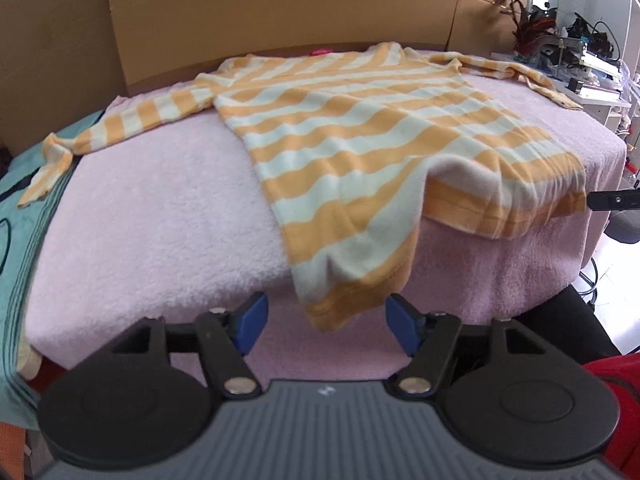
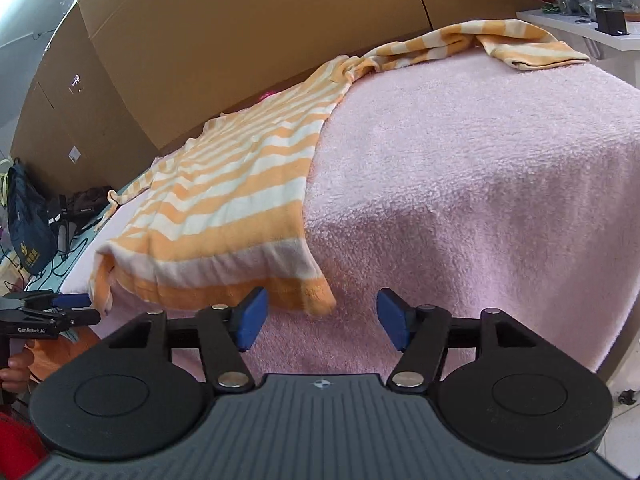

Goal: Fold clothes

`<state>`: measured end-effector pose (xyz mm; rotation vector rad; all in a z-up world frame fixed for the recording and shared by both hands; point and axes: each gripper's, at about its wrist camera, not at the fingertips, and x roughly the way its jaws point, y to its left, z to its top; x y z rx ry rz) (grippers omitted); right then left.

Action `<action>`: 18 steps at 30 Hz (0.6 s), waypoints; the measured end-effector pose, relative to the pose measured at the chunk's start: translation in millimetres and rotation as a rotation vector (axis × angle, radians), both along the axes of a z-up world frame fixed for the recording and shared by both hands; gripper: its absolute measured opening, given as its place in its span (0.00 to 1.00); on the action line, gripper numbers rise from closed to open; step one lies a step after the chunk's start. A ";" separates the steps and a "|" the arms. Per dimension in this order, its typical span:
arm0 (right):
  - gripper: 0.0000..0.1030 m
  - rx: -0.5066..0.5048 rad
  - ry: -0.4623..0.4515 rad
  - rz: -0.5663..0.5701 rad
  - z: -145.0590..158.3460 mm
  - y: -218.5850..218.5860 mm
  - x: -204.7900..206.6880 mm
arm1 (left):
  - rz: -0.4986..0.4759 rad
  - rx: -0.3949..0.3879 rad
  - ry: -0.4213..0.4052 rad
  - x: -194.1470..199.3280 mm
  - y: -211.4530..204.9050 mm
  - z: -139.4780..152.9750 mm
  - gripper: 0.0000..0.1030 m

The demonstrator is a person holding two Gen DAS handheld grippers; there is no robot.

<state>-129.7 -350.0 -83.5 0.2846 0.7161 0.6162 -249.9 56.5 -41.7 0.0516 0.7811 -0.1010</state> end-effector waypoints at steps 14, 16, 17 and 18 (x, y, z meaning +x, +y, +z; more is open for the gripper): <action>0.06 0.108 -0.070 0.177 42.0 2.2 -12.6 | -0.004 -0.123 0.023 -5.9 3.3 12.2 0.02; 0.06 0.171 -0.092 0.181 59.0 -16.1 -16.9 | 0.004 -0.135 -0.003 -17.6 12.0 31.3 0.02; 0.06 0.203 -0.089 0.174 62.4 -25.4 -16.3 | 0.003 -0.147 -0.019 -24.6 16.8 40.5 0.02; 0.05 0.235 -0.086 0.166 65.9 -34.6 -15.8 | 0.004 -0.146 -0.034 -30.4 20.0 47.2 0.01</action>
